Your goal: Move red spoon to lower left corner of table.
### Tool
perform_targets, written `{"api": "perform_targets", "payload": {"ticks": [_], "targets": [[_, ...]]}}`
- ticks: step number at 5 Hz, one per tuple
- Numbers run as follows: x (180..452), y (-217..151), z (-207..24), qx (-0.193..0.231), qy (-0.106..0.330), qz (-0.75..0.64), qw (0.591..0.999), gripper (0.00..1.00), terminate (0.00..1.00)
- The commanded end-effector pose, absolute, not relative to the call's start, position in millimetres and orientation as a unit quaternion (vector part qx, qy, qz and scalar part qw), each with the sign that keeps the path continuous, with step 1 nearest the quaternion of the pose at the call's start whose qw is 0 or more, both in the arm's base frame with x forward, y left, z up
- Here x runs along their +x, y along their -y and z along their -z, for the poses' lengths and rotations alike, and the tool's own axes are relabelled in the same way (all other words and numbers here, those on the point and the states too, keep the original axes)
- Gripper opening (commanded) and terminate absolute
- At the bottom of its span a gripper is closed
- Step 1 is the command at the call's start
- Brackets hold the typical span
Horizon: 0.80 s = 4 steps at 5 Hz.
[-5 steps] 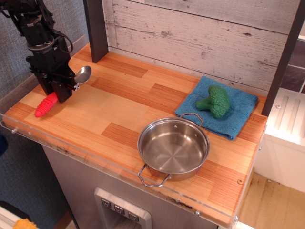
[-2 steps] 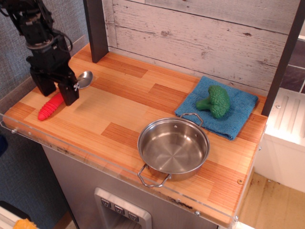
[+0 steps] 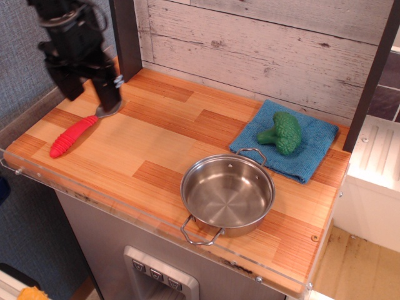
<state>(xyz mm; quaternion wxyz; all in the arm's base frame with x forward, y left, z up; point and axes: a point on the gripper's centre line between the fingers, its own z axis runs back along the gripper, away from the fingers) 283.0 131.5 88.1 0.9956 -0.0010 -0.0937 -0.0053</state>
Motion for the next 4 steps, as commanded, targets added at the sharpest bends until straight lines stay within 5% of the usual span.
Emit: {"api": "perform_targets", "payload": {"ticks": [1, 3, 4], "targets": [[283.3, -92.4, -89.9, -0.002, 0.087, 0.025, 0.996, 1.0, 0.0], [282.6, -90.0, -85.9, 0.007, 0.077, 0.029, 0.997, 1.0, 0.0], [282.6, -90.0, -85.9, 0.007, 0.077, 0.029, 0.997, 1.0, 1.0]]}}
